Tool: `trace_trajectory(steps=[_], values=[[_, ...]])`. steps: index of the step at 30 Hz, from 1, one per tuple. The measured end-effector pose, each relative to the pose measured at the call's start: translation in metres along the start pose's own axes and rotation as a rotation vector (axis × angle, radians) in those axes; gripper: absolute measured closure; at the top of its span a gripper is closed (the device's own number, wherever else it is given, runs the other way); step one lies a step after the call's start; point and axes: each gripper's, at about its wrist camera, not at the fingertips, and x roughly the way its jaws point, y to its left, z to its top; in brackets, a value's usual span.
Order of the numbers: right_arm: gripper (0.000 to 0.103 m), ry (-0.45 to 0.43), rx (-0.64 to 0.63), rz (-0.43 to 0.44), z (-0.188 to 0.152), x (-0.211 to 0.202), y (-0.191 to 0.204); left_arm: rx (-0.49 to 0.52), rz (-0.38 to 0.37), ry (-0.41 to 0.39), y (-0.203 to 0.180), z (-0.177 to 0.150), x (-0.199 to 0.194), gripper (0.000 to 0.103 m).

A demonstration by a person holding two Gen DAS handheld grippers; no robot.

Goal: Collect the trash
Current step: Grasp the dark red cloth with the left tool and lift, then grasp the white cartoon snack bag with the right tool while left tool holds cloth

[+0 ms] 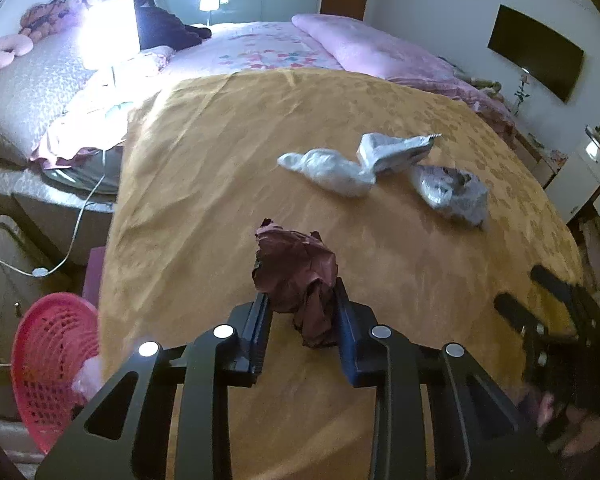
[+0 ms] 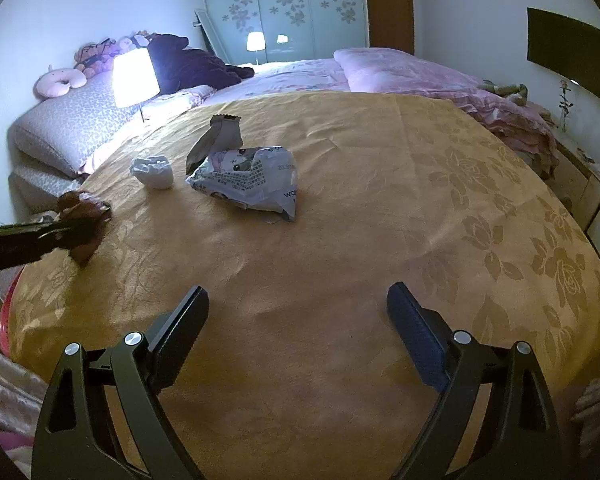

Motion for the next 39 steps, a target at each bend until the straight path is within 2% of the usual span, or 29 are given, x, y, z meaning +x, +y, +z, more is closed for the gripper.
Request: trace_trajectory(steps=[8,15,21,25,32,36,39], values=[[0.015,0.025,-0.04,0.032,0.013,0.009,0.0,0.02,0.023,-0.022,0.014,-0.014,-0.016,0.075],[0.015,0.026,-0.123,0.058,0.046,0.024,0.005,0.03,0.02,-0.024,0.012,-0.02,-0.014,0.075],[0.011,0.034,-0.224,0.089,0.074,0.042,0.013,0.014,0.007,-0.021,0.015,-0.021,-0.013,0.075],[0.01,0.067,-0.28,0.131,0.083,0.056,0.02,0.009,0.003,-0.019,0.016,-0.022,-0.013,0.075],[0.011,0.089,-0.3,0.168,0.089,0.069,0.028,0.008,0.003,-0.019,0.017,-0.021,-0.013,0.075],[0.024,0.091,-0.319,0.177,0.086,0.065,0.034,0.011,0.004,-0.02,0.017,-0.021,-0.013,0.075],[0.029,0.089,-0.324,0.188,0.083,0.059,0.038,0.009,0.003,-0.019,0.017,-0.021,-0.013,0.075]])
